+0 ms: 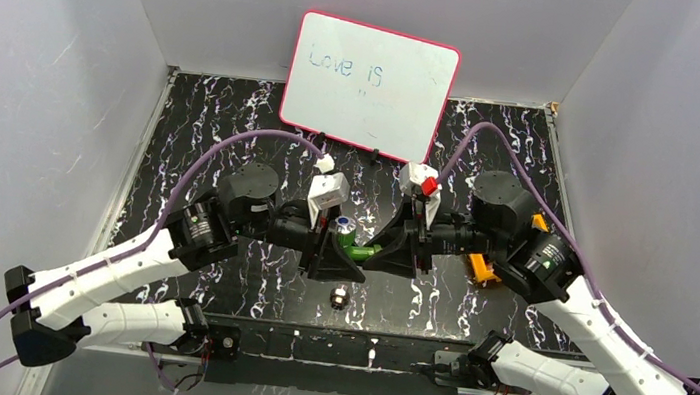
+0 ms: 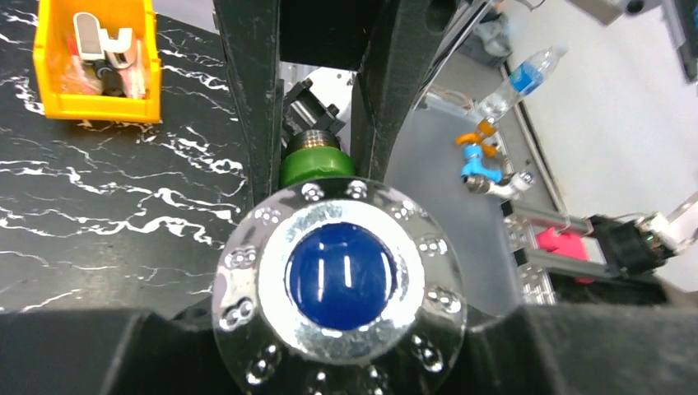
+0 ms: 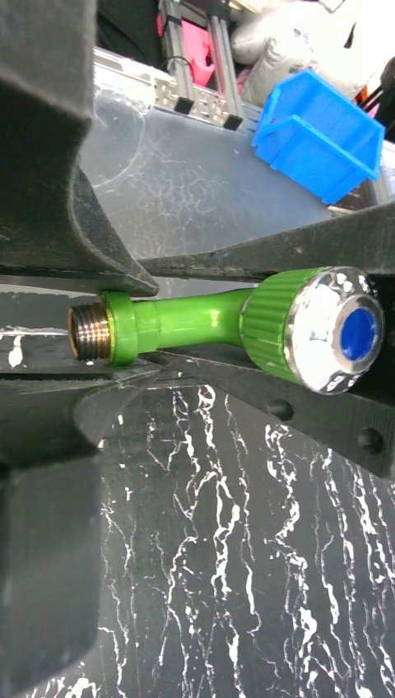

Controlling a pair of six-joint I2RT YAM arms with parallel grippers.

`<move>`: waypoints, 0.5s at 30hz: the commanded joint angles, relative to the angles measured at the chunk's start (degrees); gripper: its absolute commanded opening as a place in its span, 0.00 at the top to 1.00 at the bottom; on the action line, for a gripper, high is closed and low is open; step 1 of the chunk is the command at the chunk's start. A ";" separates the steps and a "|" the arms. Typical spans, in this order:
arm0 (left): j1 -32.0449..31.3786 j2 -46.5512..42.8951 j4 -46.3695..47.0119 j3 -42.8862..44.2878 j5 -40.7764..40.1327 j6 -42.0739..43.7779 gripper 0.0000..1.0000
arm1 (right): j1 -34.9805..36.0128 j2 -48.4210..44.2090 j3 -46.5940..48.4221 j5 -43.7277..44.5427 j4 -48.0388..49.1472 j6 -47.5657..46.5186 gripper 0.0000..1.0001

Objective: Install the water faucets
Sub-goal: Screw the water faucet onto the adaptor.

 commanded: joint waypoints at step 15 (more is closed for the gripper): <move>-0.23 -0.99 0.39 2.55 -0.91 1.75 1.00 | 0.20 -4.82 1.82 4.16 2.57 0.45 0.28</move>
